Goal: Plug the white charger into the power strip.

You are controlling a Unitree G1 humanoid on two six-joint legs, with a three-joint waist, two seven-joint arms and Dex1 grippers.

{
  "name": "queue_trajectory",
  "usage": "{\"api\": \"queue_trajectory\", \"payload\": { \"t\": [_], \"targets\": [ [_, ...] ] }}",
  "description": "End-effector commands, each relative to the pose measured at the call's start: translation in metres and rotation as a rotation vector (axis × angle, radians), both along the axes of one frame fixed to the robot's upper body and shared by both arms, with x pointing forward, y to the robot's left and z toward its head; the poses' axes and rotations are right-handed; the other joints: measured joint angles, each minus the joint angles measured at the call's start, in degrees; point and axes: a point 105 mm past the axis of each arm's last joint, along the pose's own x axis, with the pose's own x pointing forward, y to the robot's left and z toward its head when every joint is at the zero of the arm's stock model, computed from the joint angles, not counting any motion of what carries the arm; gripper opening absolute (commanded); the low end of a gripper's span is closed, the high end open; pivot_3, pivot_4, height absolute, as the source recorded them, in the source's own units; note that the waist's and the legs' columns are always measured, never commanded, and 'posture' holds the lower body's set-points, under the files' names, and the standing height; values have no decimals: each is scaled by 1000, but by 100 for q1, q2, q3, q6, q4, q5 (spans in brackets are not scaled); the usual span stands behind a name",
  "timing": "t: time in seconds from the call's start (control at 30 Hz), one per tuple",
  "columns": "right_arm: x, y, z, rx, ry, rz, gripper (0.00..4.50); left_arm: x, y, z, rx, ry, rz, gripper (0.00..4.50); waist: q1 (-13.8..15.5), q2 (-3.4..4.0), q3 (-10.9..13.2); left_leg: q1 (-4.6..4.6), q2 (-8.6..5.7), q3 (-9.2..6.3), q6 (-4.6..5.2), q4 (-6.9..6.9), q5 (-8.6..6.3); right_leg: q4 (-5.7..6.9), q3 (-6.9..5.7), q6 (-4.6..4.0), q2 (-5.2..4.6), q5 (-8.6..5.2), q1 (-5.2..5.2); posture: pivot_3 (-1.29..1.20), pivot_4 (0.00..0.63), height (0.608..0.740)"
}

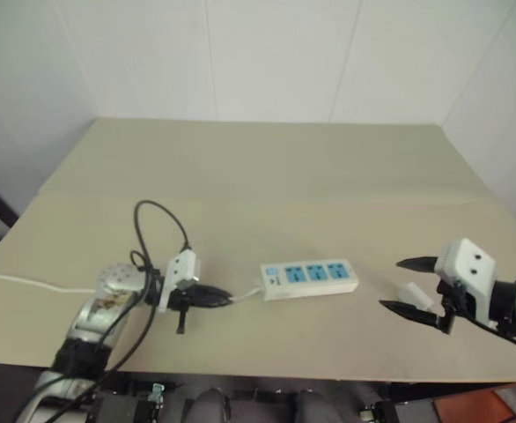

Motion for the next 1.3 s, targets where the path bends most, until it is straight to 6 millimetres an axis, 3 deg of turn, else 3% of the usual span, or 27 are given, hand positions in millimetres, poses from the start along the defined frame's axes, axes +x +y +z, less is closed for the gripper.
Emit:
{"api": "queue_trajectory", "payload": {
  "t": [0.03,0.07,0.2,0.4,0.53,0.67,0.87,1.17,1.3],
  "targets": [
    [3,2,5,-1,-47,7,4500,-2,-10,11,-2,-29,17,18,3,0,0,0,0,0,0,0,0,0,0,0,0,0,-1,0,150,740],
    [3,2,6,1,-48,9,4500,-2,-9,10,6,-20,24,18,4,0,0,-1,0,0,0,0,0,0,0,0,0,0,-1,0,150,740],
    [5,2,5,1,-51,7,4500,-5,-7,13,1,20,-2,1220,-26,-1,0,0,0,1,0,0,0,-2,0,0,1,0,-1,0,150,740],
    [5,-1,5,-6,-54,-3,4500,-3,-9,37,-96,-50,-54,3240,-30,-1,1,0,2,2,0,-1,0,-1,0,-2,2,0,-2,0,150,740],
    [4,-3,2,1,-35,-26,4500,6,-21,58,-300,-120,-91,4475,-8,-1,1,0,0,2,0,0,0,0,0,-2,1,0,-2,0,150,740],
    [1,-2,1,6,-41,-38,4500,13,-36,58,-400,-164,-107,4475,-20,-2,1,-2,0,3,0,-1,0,-5,0,-3,1,0,-1,0,150,740],
    [-2,-1,0,4,-50,-63,4500,24,-51,36,-407,-263,-78,4475,-30,-2,1,2,-3,3,0,-1,0,-2,2,-5,1,1,0,0,150,740],
    [-5,-1,0,10,-65,-89,4500,32,-55,6,-395,-184,-95,4475,-26,-2,0,-1,-5,1,0,0,0,-4,1,-4,0,2,0,0,150,740],
    [-4,1,0,11,-69,-90,4500,39,-62,2,-406,-172,-97,4475,-27,-3,1,0,-5,0,0,0,0,-3,1,-3,1,1,0,0,150,740]
  ]
}}
